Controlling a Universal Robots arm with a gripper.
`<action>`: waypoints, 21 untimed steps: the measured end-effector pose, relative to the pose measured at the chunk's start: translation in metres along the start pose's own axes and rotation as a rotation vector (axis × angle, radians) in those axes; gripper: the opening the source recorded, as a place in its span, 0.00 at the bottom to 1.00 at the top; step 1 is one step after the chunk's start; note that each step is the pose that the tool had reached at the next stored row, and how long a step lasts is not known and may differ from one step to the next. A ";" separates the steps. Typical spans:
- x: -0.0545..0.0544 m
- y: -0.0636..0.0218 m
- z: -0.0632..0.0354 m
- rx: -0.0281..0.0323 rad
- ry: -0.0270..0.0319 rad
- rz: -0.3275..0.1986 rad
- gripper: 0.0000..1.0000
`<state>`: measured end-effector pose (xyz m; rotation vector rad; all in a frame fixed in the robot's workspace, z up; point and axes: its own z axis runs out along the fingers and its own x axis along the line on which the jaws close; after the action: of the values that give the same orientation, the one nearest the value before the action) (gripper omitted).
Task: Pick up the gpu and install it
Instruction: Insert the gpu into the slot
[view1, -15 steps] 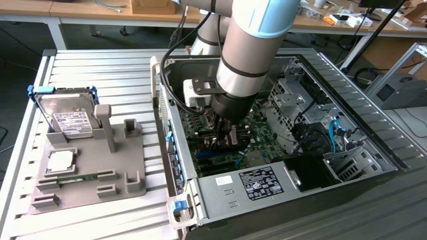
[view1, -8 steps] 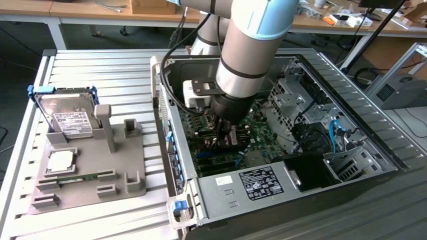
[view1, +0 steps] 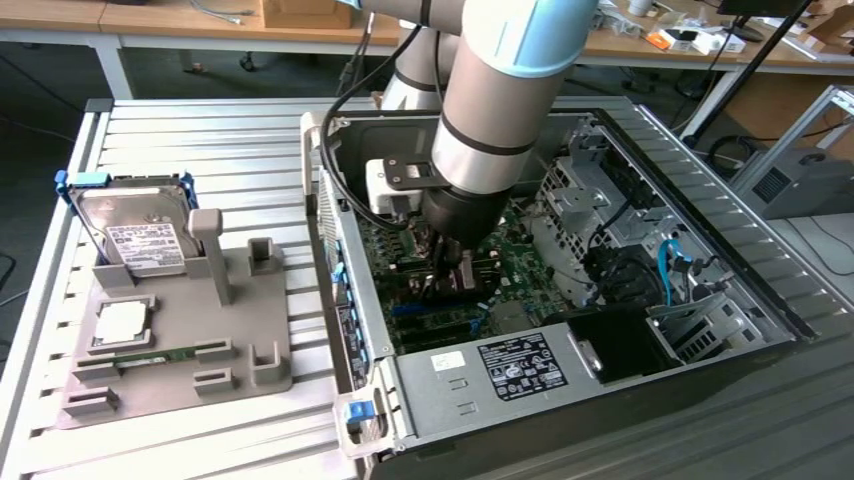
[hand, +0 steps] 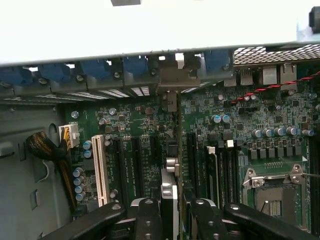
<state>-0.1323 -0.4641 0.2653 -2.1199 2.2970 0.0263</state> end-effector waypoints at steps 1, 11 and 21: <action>0.000 0.0000 0.0000 0.0001 0.0000 0.000 0.27; 0.000 -0.0005 -0.0011 -0.0001 0.0002 0.000 0.27; 0.000 -0.0066 -0.0009 -0.0020 0.0005 0.000 0.27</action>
<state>-0.1257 -0.4647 0.2662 -2.1215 2.2979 0.0281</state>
